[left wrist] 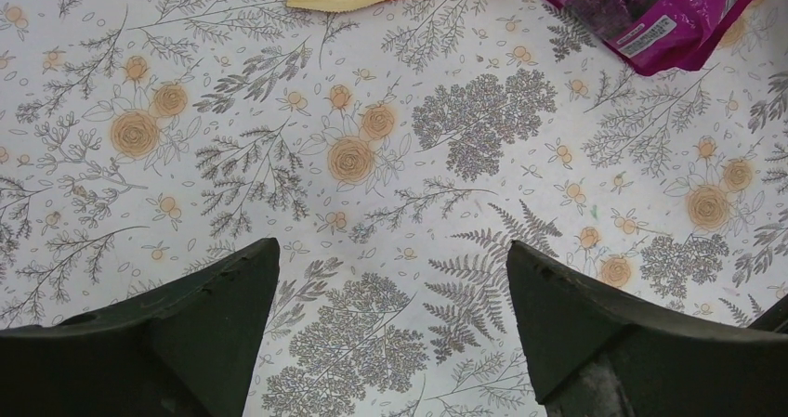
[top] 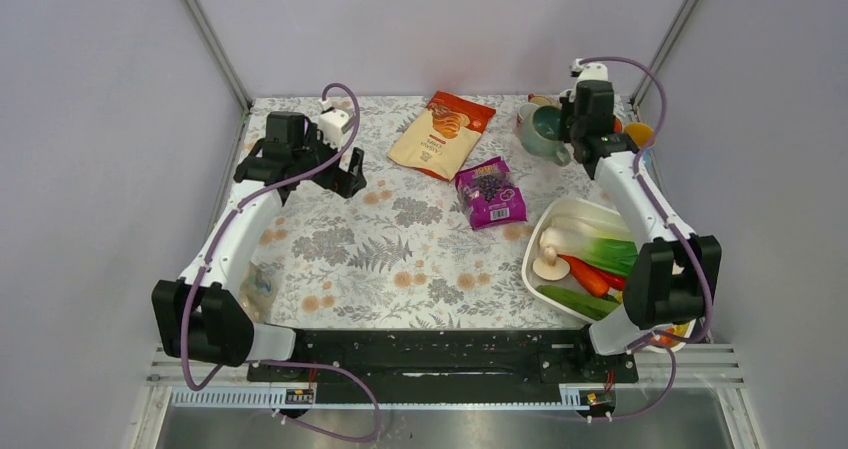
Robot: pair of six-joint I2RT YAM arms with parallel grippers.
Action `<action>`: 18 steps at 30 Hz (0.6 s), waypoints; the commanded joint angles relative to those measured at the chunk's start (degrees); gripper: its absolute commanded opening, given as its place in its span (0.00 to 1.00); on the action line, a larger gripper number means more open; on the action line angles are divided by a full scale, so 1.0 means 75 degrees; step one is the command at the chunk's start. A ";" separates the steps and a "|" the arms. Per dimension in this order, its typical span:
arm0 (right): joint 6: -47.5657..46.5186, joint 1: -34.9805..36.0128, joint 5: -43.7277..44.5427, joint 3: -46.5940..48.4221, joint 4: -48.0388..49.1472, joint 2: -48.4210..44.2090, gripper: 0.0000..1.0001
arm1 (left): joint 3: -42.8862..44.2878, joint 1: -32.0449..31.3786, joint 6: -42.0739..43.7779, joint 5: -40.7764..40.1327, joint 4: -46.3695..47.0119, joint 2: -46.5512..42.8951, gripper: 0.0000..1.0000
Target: Turn the mug right side up
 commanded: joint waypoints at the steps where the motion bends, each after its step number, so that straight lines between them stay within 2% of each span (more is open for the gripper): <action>1: -0.0218 -0.0815 -0.0076 0.0907 0.0600 0.0552 0.00 | 0.0120 0.0174 0.0298 0.0213 0.0012 0.0118 0.95; 6: -0.0219 -0.1627 -0.0406 0.1499 0.0556 0.1657 0.00 | 0.0337 0.0407 0.0443 0.0291 -0.0233 0.0373 0.95; 18: -0.0714 -0.1752 -0.0289 0.3018 0.0177 0.3697 0.00 | 0.0748 0.0654 0.0604 0.0330 -0.0522 0.0896 0.96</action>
